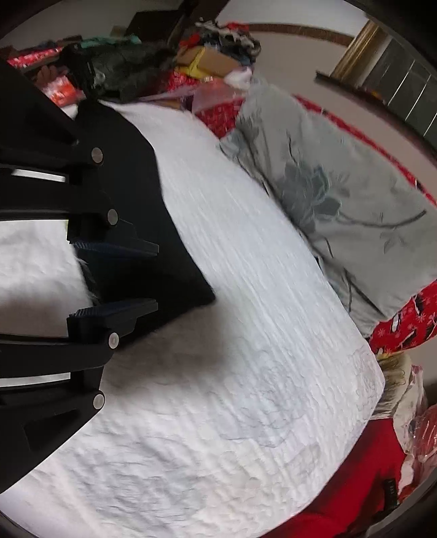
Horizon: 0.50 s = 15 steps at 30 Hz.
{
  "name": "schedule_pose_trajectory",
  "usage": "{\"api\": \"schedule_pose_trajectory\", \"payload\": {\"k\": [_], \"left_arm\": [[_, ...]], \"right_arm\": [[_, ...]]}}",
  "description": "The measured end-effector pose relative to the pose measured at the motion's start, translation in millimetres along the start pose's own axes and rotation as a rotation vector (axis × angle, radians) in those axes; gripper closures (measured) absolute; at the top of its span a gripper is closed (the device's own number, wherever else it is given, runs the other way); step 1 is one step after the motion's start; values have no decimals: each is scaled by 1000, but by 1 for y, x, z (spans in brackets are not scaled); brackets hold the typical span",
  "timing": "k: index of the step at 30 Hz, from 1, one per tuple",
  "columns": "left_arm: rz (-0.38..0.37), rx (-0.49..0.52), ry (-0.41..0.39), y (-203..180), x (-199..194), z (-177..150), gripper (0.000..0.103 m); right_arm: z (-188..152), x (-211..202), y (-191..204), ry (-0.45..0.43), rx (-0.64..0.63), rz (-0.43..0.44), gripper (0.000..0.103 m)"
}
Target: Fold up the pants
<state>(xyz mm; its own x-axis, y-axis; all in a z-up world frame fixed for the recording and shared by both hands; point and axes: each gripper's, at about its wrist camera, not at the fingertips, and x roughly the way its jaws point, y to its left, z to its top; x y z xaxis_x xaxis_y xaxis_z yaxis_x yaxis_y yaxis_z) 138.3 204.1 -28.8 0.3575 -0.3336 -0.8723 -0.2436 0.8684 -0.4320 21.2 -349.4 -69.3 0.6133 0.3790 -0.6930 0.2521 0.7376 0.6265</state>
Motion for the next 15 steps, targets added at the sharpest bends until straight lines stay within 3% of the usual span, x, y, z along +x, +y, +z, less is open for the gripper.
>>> {"api": "schedule_pose_trajectory", "payload": {"k": [3,7,11,15], "left_arm": [[-18,15,-9,-8,3,-21,66],[-5,-11,17,-14,27,-22,66],[-23,-76,48,-10,43,-15,66],[-59,-140,97,-5,46,-23,66]], "right_arm": [[-14,-1,-3,31,41,44,68],[-26,12,-13,81,127,63,68],[-25,28,-15,76,184,76,68],[-23,46,-13,100,234,39,68]]}}
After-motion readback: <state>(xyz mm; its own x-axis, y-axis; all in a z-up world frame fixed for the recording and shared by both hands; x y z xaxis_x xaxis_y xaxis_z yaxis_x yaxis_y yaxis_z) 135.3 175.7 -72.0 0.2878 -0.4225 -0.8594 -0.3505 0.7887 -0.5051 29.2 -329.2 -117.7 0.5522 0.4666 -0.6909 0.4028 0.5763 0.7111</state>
